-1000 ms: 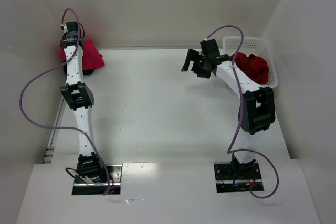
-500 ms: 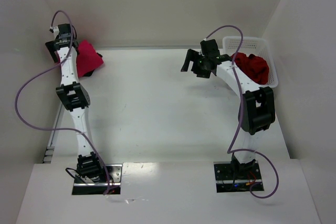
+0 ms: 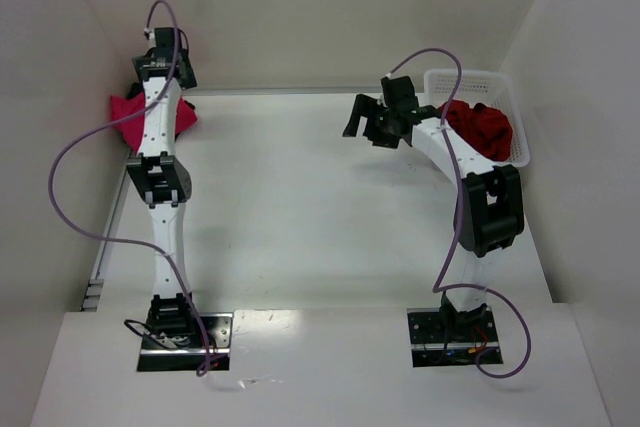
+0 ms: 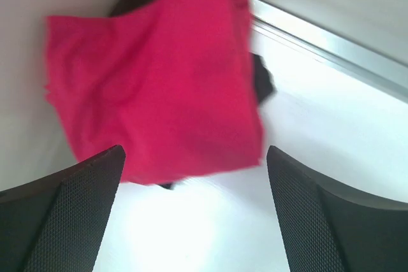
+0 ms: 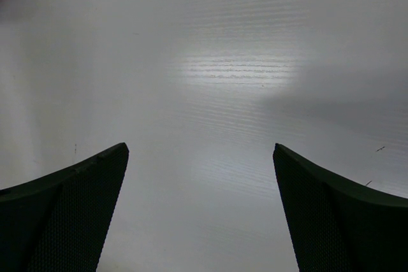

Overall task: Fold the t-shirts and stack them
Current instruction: Put the neatly folded tshirt into the corner of the board with the left arm

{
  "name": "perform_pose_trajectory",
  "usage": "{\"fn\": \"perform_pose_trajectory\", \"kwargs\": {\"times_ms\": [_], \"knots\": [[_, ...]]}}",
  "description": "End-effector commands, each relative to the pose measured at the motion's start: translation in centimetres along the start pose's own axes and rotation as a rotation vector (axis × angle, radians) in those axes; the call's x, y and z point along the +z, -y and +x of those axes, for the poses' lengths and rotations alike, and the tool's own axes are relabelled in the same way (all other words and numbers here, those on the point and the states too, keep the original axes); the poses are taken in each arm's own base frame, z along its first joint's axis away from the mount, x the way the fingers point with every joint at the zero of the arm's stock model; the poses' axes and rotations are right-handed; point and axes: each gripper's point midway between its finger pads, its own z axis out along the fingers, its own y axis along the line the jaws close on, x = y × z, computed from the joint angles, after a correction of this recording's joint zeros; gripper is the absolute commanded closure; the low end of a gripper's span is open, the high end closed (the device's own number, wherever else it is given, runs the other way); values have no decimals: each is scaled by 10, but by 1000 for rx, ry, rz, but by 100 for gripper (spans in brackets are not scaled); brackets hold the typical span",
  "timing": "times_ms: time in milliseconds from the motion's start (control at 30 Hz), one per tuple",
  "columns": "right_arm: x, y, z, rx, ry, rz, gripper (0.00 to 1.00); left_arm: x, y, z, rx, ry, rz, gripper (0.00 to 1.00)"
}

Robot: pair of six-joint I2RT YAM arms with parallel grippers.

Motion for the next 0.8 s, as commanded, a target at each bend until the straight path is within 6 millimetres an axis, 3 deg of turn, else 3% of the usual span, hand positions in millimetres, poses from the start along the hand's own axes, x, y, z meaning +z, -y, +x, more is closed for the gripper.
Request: {"fn": "perform_pose_trajectory", "kwargs": {"times_ms": [0,67,100,167,200,233,267,300,333,367,400,433,500,533,567,633,667,767], "knots": [[-7,-17,-26,-48,88,-68,0,3,33,24,47,-13,-43,0],[-10,-38,-45,-75,129,-145,0,-1,45,32,78,2,-107,0],[-1,-40,-48,-76,127,-156,0,-2,44,38,68,-20,-113,0],[-2,-61,-71,-95,163,-225,0,-17,62,38,43,-45,-9,0],[14,-58,-71,-104,150,-216,0,-24,64,40,18,-68,15,0],[11,-71,-89,-128,188,-248,0,-35,64,32,9,-62,39,0],[16,-79,-91,-148,187,-270,0,-42,63,28,5,-59,53,0],[39,-73,-88,-152,166,-258,0,-48,56,21,1,-47,36,0],[39,-88,-102,-166,194,-281,0,-56,53,16,-2,-41,37,0],[48,-94,-98,-181,172,-293,0,-72,47,-1,-24,-6,48,0],[56,-98,-98,-184,154,-316,0,-78,39,-3,-27,-14,49,0],[75,-107,-95,-195,143,-338,0,-96,29,-18,-53,10,75,0],[92,-127,-82,-206,119,-364,0,-99,7,-25,-109,-1,80,0],[92,-141,-84,-222,133,-395,0,-116,-6,-39,-133,28,89,0],[113,-140,-69,-214,99,-391,0,-122,-16,-41,-148,27,81,0],[117,-169,-56,-239,92,-482,0,-140,-26,-51,-144,52,104,0],[133,-170,-43,-224,66,-493,0,-137,-27,-39,-99,18,95,0],[138,-199,-32,-204,49,-589,0,-142,-43,-32,-72,4,60,0]]}}
